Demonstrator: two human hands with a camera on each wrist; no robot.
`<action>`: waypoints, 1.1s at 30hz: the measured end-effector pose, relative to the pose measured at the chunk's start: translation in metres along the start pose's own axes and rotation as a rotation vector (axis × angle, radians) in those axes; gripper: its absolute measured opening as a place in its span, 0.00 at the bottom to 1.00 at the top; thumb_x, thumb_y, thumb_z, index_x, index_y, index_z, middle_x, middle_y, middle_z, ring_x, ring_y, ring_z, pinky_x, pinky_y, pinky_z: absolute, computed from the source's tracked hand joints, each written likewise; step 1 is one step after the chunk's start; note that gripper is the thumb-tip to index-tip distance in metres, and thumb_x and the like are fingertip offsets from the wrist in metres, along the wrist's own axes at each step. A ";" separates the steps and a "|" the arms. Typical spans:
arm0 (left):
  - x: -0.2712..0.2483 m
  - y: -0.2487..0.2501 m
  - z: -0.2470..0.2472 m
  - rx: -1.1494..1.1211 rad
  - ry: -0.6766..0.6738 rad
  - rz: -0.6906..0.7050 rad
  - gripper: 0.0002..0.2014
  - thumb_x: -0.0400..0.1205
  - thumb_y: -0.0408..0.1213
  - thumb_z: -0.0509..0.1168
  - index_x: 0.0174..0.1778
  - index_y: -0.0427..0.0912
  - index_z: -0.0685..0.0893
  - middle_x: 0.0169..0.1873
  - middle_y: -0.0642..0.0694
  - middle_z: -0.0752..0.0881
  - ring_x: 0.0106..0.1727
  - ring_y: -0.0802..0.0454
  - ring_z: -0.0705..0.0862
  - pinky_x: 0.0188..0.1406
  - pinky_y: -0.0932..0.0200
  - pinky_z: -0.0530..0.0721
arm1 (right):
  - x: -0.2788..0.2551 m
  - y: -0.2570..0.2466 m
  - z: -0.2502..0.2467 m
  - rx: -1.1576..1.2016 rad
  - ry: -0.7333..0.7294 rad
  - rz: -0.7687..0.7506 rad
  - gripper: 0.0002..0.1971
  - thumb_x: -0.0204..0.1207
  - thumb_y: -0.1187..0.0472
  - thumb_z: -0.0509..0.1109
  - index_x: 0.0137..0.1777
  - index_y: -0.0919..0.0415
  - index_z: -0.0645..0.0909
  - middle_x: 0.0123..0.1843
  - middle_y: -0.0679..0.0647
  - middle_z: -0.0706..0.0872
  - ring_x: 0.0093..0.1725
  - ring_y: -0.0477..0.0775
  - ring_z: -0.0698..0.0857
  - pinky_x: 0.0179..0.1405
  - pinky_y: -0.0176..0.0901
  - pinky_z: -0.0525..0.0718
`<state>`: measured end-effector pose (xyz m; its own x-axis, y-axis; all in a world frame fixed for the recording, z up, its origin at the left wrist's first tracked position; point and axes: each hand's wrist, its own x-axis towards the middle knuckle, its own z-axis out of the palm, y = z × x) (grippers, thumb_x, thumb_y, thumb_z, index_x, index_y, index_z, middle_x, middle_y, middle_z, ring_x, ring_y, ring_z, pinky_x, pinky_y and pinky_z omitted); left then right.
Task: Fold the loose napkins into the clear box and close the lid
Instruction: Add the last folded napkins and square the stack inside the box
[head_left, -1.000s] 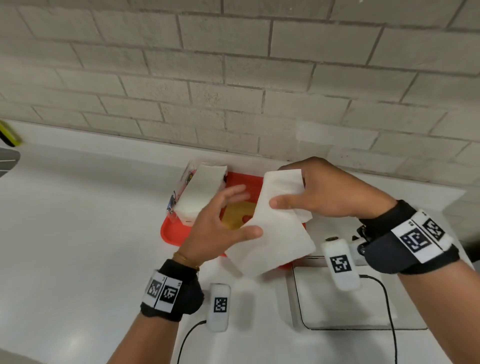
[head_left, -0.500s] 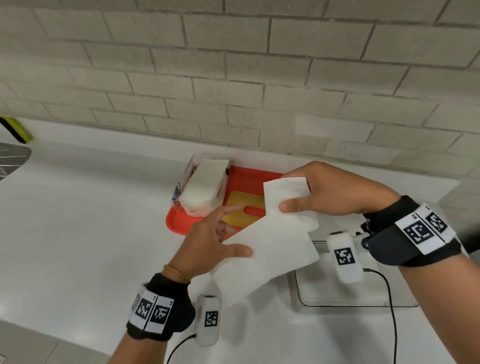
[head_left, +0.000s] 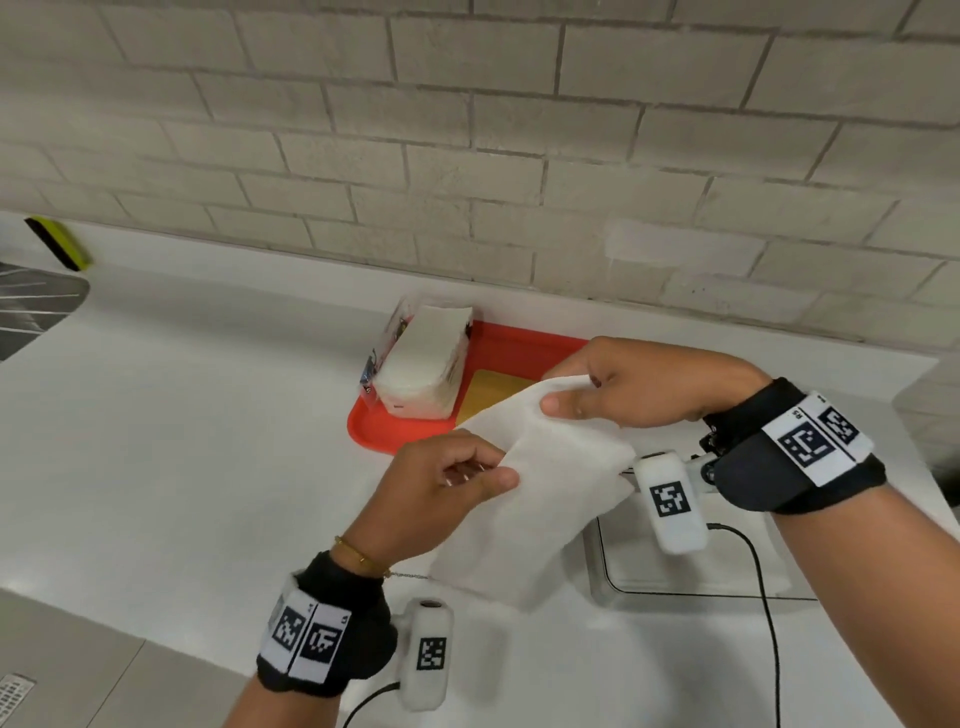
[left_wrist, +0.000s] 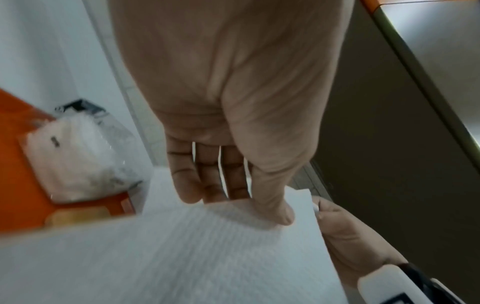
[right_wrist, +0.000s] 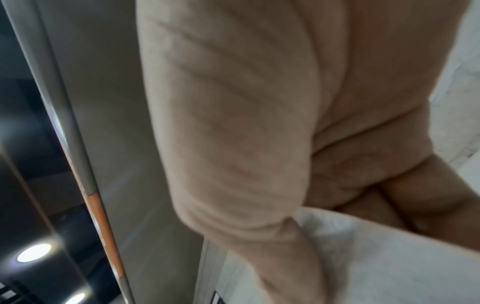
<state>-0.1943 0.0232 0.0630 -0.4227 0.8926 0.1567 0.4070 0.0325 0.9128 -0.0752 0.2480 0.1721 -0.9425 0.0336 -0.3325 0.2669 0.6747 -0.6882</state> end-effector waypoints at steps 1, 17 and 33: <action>-0.002 -0.001 -0.006 0.041 0.012 0.053 0.04 0.80 0.45 0.76 0.44 0.51 0.92 0.47 0.56 0.91 0.50 0.54 0.88 0.50 0.63 0.84 | -0.002 0.001 -0.002 -0.008 -0.016 0.015 0.10 0.89 0.52 0.67 0.60 0.44 0.90 0.52 0.44 0.95 0.49 0.45 0.93 0.48 0.38 0.87; 0.015 0.007 0.007 -0.104 0.004 -0.019 0.06 0.75 0.39 0.82 0.44 0.41 0.95 0.39 0.52 0.95 0.40 0.51 0.94 0.45 0.61 0.90 | 0.009 -0.003 0.016 -0.131 -0.210 0.131 0.33 0.89 0.37 0.58 0.33 0.64 0.77 0.31 0.54 0.72 0.31 0.55 0.69 0.37 0.48 0.72; 0.021 -0.001 0.002 -0.111 -0.132 -0.243 0.27 0.68 0.41 0.88 0.62 0.52 0.89 0.52 0.54 0.95 0.54 0.54 0.93 0.57 0.47 0.93 | -0.037 0.040 0.038 0.332 0.401 0.087 0.07 0.82 0.56 0.77 0.58 0.48 0.91 0.52 0.45 0.95 0.52 0.47 0.94 0.54 0.45 0.90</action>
<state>-0.2019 0.0433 0.0649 -0.3847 0.9159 -0.1150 0.2131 0.2093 0.9543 -0.0218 0.2460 0.1322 -0.8997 0.4024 -0.1694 0.3354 0.3888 -0.8581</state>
